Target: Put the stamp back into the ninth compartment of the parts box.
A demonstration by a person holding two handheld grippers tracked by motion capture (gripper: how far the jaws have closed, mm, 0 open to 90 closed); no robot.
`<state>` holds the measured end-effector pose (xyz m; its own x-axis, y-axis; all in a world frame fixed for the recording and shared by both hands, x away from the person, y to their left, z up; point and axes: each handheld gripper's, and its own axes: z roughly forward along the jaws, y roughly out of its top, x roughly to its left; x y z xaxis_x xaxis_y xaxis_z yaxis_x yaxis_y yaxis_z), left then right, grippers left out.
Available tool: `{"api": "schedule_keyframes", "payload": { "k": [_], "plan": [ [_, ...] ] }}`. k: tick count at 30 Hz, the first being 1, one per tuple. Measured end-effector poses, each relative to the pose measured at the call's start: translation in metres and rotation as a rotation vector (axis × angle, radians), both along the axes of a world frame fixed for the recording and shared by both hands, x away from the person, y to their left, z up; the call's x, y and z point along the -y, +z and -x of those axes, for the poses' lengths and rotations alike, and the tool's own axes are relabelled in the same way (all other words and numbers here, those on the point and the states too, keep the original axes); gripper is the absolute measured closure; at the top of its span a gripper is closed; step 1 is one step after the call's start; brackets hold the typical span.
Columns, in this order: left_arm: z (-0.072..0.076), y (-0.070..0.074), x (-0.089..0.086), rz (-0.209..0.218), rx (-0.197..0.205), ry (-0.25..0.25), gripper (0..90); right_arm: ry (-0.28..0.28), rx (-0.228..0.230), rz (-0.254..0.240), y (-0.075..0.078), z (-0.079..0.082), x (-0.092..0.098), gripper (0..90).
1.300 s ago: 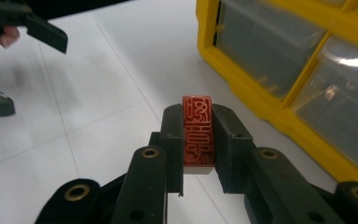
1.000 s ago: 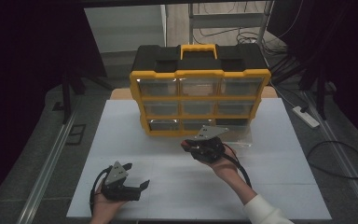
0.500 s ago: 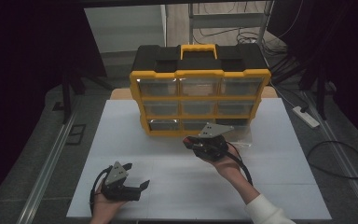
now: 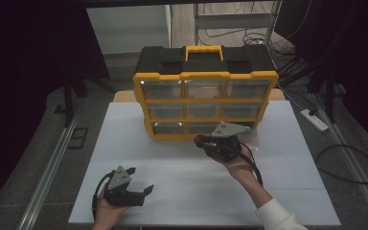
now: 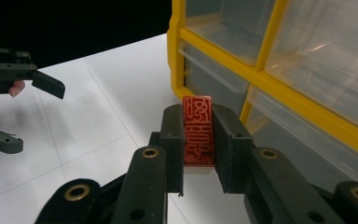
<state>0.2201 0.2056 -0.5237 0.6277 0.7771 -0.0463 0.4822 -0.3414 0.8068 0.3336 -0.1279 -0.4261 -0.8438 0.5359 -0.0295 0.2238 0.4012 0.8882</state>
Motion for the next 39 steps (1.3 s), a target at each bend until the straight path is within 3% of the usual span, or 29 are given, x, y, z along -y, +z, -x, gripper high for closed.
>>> {"api": "schedule_keyframes", "payload": {
  "k": [29,39],
  "plan": [
    [0.0,0.0,0.0,-0.003,-0.002,0.0,8.1,-0.112,0.036,-0.064,0.018,-0.016,0.042,75.3],
    [0.0,-0.001,0.0,0.0,-0.004,0.001,8.1,-0.157,0.042,-0.064,0.02,-0.022,0.057,75.3]
  ]
}}
